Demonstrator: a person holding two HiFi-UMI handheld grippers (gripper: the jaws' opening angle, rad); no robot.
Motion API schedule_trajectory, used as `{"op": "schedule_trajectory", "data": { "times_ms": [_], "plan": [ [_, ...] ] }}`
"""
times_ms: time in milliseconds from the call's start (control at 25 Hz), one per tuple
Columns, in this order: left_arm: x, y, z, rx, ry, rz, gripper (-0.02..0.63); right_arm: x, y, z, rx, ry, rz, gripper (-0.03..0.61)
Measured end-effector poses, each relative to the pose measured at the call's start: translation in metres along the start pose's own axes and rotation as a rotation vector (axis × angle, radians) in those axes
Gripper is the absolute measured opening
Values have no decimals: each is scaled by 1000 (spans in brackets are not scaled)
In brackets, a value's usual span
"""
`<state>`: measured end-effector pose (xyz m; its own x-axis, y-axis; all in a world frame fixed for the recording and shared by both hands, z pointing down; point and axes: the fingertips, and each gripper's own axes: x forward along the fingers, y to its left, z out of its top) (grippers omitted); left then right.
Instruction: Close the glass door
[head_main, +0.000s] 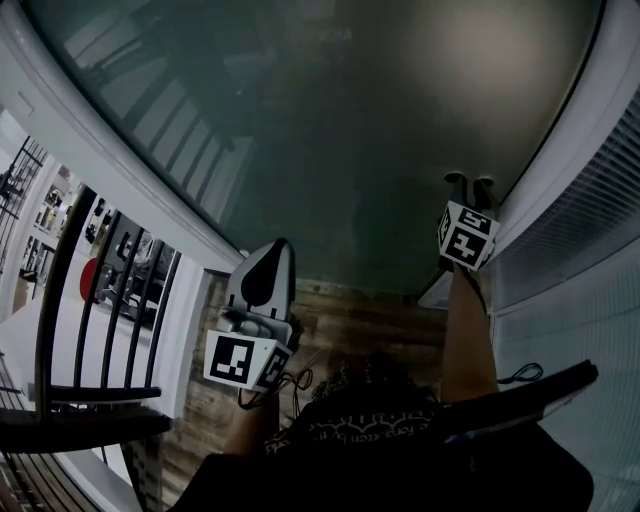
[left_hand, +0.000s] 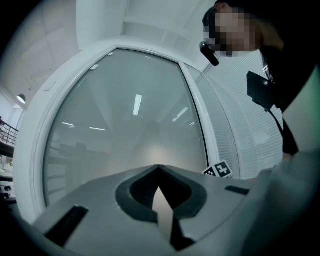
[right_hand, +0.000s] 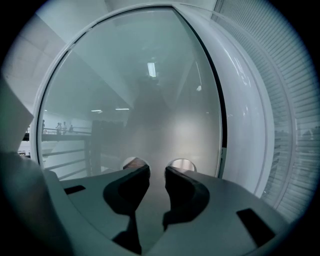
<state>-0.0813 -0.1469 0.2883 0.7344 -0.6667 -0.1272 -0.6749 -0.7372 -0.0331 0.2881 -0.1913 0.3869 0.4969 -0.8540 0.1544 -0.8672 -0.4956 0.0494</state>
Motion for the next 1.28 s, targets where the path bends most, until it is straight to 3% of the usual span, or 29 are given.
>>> {"op": "schedule_trajectory", "data": {
  "times_ms": [1000,1280],
  "plan": [
    [-20,4,4,-1,-14,15,2,-15,-1,-1,18,1,-14,100],
    [-39,-3,12,19,-29,22,2,-53,-16,6,17,-36,-14,100]
  ]
}}
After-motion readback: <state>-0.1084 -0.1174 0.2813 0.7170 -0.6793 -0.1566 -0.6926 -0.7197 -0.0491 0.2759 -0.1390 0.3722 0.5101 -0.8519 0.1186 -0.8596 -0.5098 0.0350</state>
